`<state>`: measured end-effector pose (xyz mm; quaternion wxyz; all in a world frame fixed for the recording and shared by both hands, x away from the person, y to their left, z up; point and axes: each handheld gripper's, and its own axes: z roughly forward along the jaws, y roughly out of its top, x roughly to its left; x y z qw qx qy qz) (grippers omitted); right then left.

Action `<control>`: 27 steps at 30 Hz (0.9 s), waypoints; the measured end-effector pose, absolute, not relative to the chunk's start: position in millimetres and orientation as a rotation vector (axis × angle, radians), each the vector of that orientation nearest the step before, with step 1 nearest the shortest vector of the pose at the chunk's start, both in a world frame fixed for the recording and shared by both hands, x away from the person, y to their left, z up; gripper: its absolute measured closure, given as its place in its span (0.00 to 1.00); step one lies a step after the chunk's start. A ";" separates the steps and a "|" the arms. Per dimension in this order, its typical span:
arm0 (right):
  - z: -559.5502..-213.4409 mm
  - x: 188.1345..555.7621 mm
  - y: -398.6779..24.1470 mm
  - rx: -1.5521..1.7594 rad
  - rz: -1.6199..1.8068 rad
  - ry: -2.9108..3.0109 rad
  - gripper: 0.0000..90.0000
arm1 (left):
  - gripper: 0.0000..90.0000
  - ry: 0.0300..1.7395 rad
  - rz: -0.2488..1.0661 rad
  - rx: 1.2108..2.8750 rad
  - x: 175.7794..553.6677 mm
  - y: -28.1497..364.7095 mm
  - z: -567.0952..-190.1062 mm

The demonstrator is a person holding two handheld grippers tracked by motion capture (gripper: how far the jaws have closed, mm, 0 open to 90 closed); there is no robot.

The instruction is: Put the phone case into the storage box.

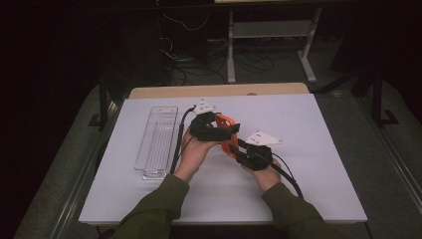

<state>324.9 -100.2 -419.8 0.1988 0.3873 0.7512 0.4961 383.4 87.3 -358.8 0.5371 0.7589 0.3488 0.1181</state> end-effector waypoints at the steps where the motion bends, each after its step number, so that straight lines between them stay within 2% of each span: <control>1: -419.7 325.7 -100.6 1.068 1.396 2.097 0.60 | 0.18 0.830 0.283 1.807 383.4 87.8 -358.5; 5: -418.6 325.7 -98.9 1.077 1.393 2.106 0.47 | 0.18 0.832 0.287 1.813 382.9 90.3 -357.2; 13: -418.3 327.6 -96.9 1.064 1.376 2.122 0.32 | 0.17 0.839 0.291 1.814 381.8 95.1 -357.1; 17: -417.2 330.5 -96.3 1.047 1.368 2.139 0.13 | 0.17 0.840 0.290 1.807 381.4 96.8 -356.3; 20: -416.4 332.2 -95.4 1.037 1.346 2.157 0.03 | 0.17 0.842 0.290 1.809 381.3 96.2 -357.4; 27: -416.5 334.7 -97.2 1.010 1.317 2.185 0.00 | 0.17 0.839 0.287 1.818 381.6 96.0 -359.4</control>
